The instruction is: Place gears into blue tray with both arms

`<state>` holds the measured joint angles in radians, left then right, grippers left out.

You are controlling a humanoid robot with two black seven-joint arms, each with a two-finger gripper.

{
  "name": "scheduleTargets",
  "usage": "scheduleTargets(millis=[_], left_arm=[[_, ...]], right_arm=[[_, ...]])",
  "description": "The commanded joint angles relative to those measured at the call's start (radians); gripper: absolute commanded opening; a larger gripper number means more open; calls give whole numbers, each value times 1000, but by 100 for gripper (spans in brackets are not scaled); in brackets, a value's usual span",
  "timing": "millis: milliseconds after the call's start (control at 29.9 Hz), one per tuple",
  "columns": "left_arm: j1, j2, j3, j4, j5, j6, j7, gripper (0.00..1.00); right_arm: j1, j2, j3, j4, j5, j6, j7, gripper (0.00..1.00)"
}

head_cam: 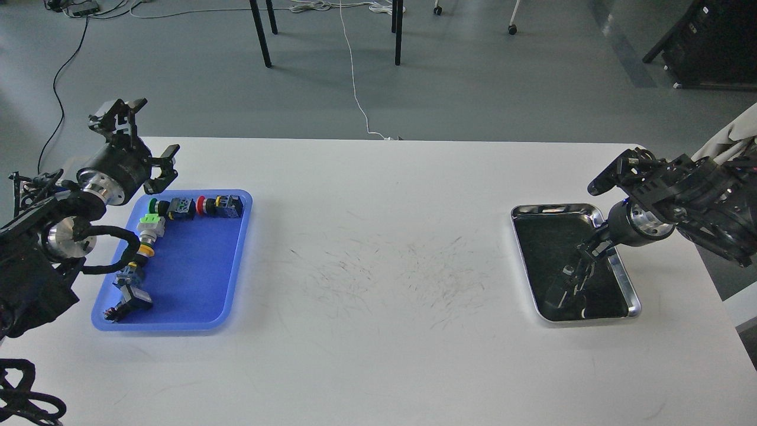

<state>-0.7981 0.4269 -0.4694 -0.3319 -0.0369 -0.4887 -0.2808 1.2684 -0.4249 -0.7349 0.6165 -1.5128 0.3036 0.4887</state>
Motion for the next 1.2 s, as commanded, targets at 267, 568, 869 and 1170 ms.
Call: scheduleTargets(millis=[267,568,869,1170], left_arm=[[3,0,0,1,0,0,0,98],[3,0,0,1,0,0,0,98],[5,0,0,1,0,0,0,98],[5,0,0,1,0,0,0,98]], right_arm=[[-1,0,-1,0,-3,-1,0,30],[-3,0,0,2,-15,-3,0,21],[-4,8,0,2,-23,-6,0,7],[23,20,2,-4,-23,-37,0,2]])
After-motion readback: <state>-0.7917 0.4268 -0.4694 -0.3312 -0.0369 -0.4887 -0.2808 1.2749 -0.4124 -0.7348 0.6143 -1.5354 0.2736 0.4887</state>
